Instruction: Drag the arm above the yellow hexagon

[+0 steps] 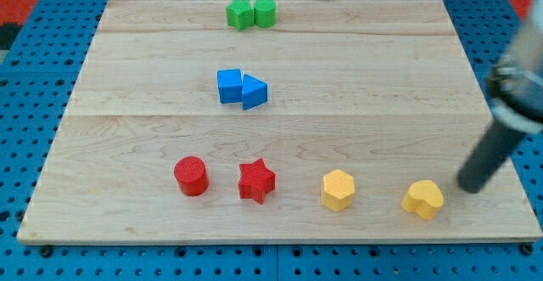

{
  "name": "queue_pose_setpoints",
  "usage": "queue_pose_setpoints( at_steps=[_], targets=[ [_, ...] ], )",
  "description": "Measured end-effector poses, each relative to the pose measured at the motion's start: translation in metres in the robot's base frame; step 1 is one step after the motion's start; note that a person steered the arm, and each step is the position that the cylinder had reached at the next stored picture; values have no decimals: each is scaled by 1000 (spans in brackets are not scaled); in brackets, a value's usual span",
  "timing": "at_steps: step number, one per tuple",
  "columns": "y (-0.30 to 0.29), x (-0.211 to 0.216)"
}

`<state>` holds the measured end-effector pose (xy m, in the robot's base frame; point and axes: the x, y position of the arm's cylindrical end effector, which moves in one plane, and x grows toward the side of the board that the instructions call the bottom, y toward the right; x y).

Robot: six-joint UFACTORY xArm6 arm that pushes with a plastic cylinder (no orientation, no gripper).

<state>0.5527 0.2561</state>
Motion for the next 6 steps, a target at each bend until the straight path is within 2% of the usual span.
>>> queue_pose_setpoints(
  at_steps=[2,3,4,6],
  targets=[
    [22,-22],
    [-23,-55],
    [-126,-85],
    [-195,-89]
  ],
)
